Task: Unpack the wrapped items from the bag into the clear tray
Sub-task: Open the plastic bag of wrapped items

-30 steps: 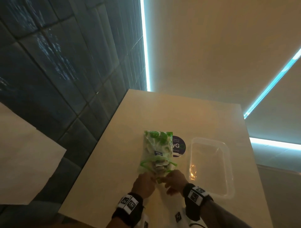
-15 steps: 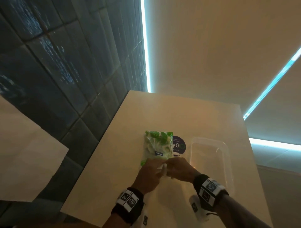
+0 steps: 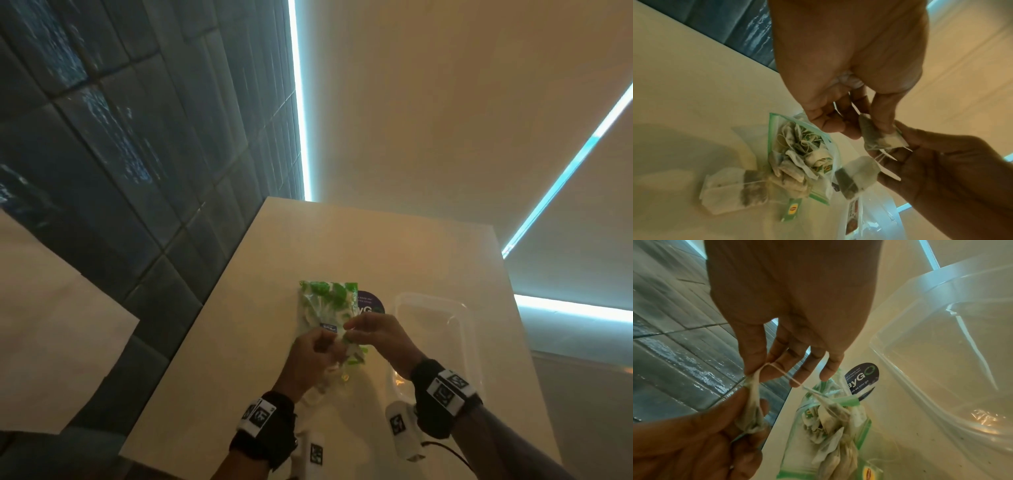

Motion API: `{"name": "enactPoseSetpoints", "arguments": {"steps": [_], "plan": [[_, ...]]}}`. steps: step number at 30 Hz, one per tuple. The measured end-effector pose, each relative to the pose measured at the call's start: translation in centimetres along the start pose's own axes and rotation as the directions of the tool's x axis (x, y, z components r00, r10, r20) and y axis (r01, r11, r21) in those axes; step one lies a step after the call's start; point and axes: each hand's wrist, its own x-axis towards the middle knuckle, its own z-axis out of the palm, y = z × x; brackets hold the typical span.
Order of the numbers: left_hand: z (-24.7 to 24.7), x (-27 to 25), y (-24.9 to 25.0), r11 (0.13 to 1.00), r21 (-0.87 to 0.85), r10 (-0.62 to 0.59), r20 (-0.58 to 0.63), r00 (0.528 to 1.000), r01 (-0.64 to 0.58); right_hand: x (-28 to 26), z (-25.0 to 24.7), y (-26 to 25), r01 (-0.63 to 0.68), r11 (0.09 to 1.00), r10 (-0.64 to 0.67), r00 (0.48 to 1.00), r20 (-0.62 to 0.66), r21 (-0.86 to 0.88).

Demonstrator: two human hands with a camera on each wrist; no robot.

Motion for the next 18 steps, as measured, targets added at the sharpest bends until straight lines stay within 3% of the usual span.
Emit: {"name": "enactPoseSetpoints", "arguments": {"steps": [3,6,11,18], "plan": [[0.0,-0.2,0.9,0.996,-0.089,-0.023,0.068,0.997,0.029,-0.1,0.2,-0.4,0.021,0.999,-0.023,0.998,0.056,0.026],[-0.3,0.3,1.4,0.993,-0.110,-0.044,0.051,0.998,0.049,-0.2,0.2,-0.6,0.031,0.998,-0.037,0.994,0.105,0.061],[-1.3,0.6,2.1,0.990,-0.127,-0.053,0.102,0.993,0.066,-0.7,-0.5,-0.1,-0.059,0.982,0.020,0.977,0.212,0.180],[-1.6,0.3,2.8,0.979,-0.193,-0.050,0.094,0.994,0.068,-1.9,-0.5,0.6,-0.157,0.982,0.107,0.920,0.376,0.105]]}}
